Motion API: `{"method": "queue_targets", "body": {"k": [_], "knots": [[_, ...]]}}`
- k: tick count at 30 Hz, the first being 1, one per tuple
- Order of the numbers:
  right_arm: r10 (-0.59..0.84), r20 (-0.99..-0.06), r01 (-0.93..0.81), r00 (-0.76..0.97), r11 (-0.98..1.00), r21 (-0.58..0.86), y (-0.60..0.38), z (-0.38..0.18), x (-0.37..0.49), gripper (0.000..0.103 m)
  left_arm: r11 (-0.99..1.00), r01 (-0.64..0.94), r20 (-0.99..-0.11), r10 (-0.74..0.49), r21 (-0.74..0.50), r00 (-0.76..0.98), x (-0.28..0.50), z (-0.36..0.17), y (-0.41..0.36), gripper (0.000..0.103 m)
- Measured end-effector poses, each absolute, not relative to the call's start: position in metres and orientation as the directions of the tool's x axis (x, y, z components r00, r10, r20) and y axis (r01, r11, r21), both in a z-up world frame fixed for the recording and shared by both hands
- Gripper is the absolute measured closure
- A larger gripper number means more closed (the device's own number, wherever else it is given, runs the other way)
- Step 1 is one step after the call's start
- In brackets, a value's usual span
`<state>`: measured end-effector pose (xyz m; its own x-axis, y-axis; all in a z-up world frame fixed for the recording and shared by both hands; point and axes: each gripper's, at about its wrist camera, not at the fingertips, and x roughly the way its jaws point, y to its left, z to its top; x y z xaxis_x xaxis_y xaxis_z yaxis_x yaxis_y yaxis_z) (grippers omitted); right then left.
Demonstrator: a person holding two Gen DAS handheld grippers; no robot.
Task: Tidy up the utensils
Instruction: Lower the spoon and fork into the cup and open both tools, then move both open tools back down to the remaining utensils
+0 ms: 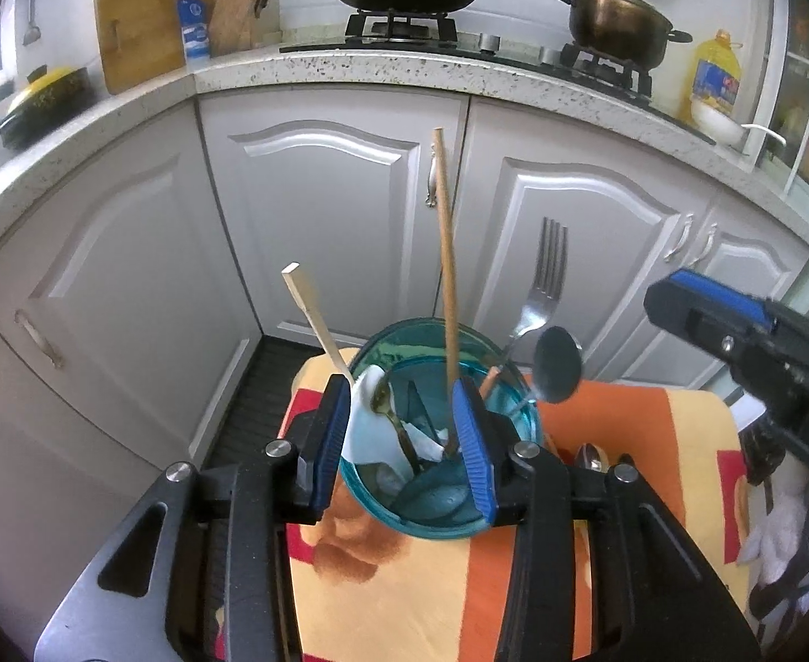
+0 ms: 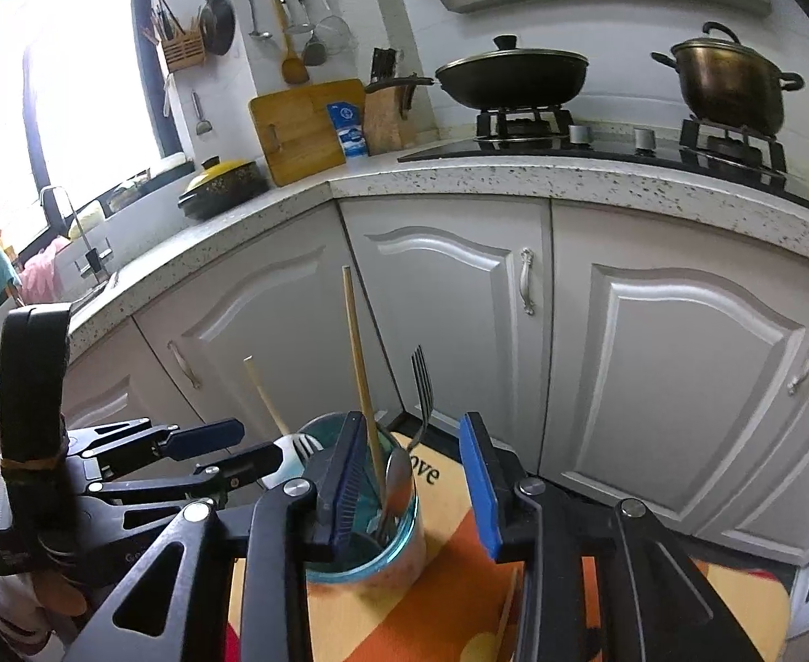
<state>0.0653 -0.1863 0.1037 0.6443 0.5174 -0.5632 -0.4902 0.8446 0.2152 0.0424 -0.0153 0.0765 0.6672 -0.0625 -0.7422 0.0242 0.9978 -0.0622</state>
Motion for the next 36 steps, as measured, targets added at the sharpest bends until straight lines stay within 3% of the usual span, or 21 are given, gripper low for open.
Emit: {"method": "queue_targets", "body": {"k": [28, 36], "knots": [[0.307, -0.701, -0.247, 0.644, 0.950, 0.189, -0.271, 0.064, -0.018, 0.063, 0.987, 0.143, -0.769, -0.152, -0.079, 0.621, -0.013, 0.070, -0.101, 0.065], [0.264, -0.747, -0.199, 0.610, 0.964, 0.179, -0.303, 0.036, -0.032, 0.063, 0.975, 0.165, -0.807, -0.214, -0.146, 0.550, -0.016, 0.047, -0.110, 0.065]]}}
